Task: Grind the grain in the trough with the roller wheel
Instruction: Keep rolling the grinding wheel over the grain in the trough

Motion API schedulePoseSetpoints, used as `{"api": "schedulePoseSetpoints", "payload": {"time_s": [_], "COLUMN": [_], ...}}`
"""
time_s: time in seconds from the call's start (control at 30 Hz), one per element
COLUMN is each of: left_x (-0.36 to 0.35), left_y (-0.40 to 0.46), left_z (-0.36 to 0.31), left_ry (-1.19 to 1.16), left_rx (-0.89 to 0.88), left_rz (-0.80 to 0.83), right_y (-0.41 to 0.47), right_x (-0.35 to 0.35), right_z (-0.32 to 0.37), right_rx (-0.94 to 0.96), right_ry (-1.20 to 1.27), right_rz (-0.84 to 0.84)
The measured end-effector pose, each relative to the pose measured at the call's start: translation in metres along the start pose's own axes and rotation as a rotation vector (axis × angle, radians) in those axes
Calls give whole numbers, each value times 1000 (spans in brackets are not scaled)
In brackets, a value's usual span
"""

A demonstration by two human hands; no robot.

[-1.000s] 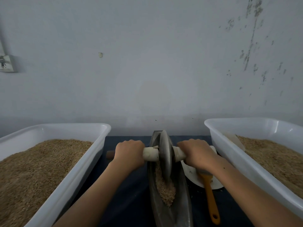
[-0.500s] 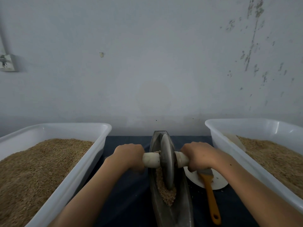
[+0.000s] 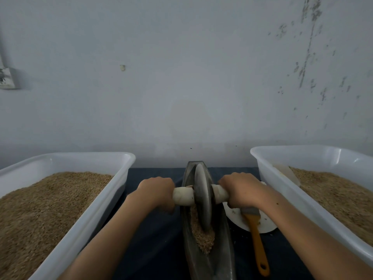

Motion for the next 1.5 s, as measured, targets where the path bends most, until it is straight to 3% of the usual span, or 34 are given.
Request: {"api": "schedulePoseSetpoints", "payload": {"time_s": [0.13, 0.33, 0.43, 0.67, 0.77, 0.93, 1.03, 1.17, 1.37, 1.43, 1.5], "left_x": [-1, -1, -2, 1, 1, -1, -4, -4, -1, 0, 1], "left_y": [-1, 3, 5, 1, -1, 4, 6, 6, 3, 3, 3], "left_z": [2, -3, -3, 1, 0, -3, -2, 0, 4, 4, 0], "left_ry": [-12, 16, 17, -9, 14, 31, 1, 16, -45, -33, 13], "left_rx": [-5, 20, 12, -20, -23, 14, 26, 2, -32, -29, -17], "left_rz": [59, -247, -281, 5, 1, -259, -314, -232, 94, 101, -15], "right_y": [-2, 1, 2, 0, -1, 2, 3, 2, -1, -1, 0], "right_x": [1, -6, -6, 0, -1, -3, -4, -1, 1, 0, -3], "right_z": [0, 1, 2, -1, -3, 0, 4, 3, 0, -2, -4], "right_rx": [13, -54, -54, 10, 0, -65, -86, -65, -2, -4, -17], "right_ry": [48, 22, 36, 50, 104, 48, 5, -14, 62, 92, 111], "right_rz": [80, -230, -260, 56, 143, -65, -194, -110, 84, 110, 100]}}
Point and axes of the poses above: each hand's wrist, its own y-axis towards the middle knuckle, its own x-axis out of the back of the hand, z = x × y, the point moved 2 cm from there along y, towards the middle knuckle, and after that the axes turned 6 degrees about x, right-handed, at the moved point
